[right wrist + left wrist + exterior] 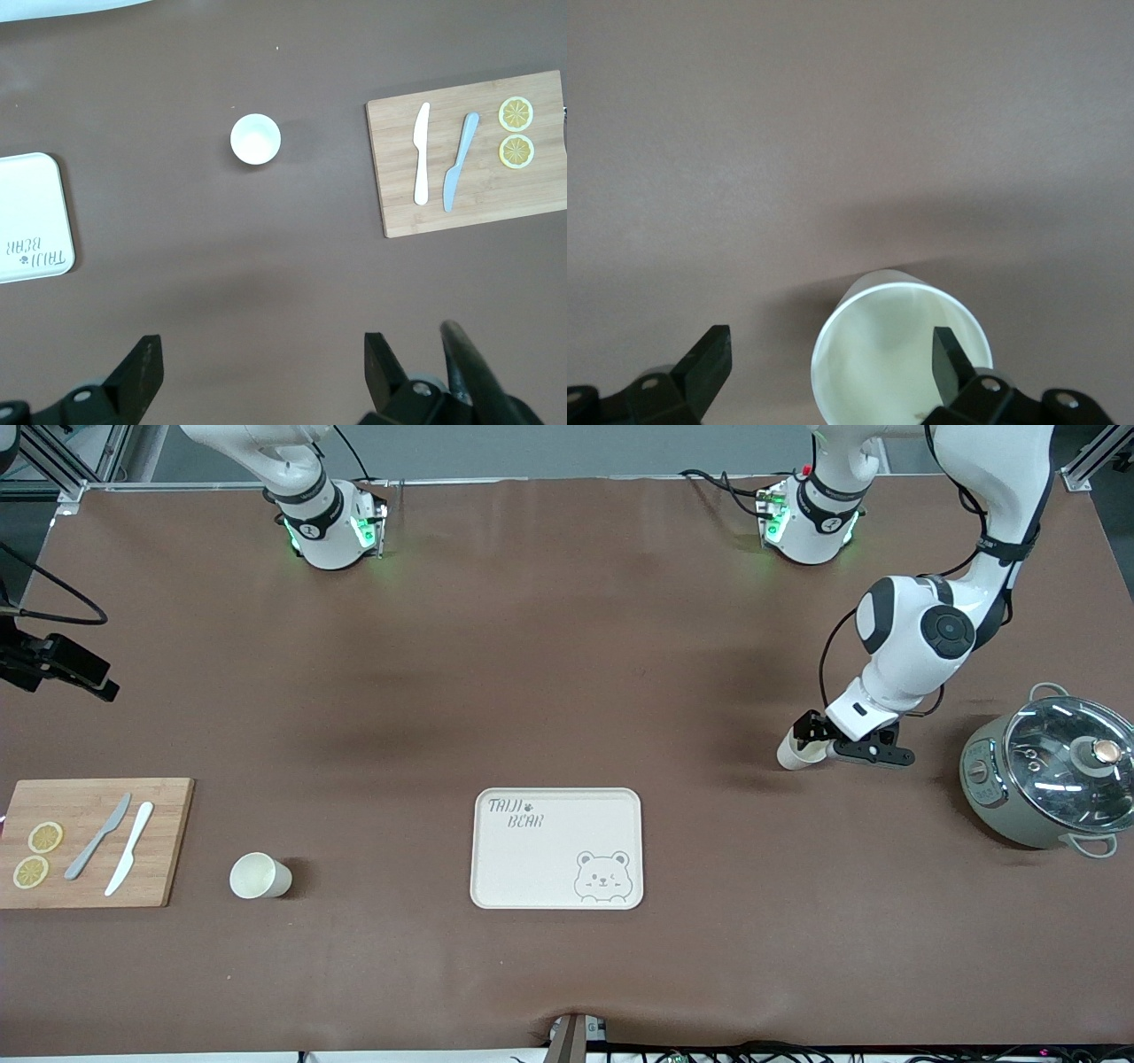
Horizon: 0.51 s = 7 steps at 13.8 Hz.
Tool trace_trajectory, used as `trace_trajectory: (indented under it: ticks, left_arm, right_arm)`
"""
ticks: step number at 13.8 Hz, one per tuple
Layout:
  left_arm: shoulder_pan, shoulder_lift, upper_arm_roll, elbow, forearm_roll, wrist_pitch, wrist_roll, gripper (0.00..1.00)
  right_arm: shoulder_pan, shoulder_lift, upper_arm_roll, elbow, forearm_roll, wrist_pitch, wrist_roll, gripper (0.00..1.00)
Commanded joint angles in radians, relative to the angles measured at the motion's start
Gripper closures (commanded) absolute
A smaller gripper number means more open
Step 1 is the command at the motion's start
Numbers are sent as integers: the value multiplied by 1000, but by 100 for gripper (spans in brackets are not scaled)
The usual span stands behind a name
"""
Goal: Place white IKEA cup upright on tray with both arms
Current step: 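Carry the cup with the left gripper while the right gripper reaches the other cup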
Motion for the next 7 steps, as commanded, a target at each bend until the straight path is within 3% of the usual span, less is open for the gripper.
trace_trajectory:
  ticks: [1,3,4,5,7]
  left_arm:
    - [11,31,-6,6,5,26,-8,0]
    - [20,42,-6,6,5,32,-2,0]
    - [20,40,-6,6,5,32,-9,13]
    - [22,37,-5,3,8,32,7,99]
    - [26,43,-5,9,9,32,0,100]
  right_arm:
    - [2,50,-3,-2,16,31,-13,0]
    - [7,93,-3,-1,16,65,-13,0]
    - [8,120,-1,1,13,67,-13,0]
    - [7,149,-1,1,15,70,-13,0]
    - [7,204,-1,1,15,82,-12,0]
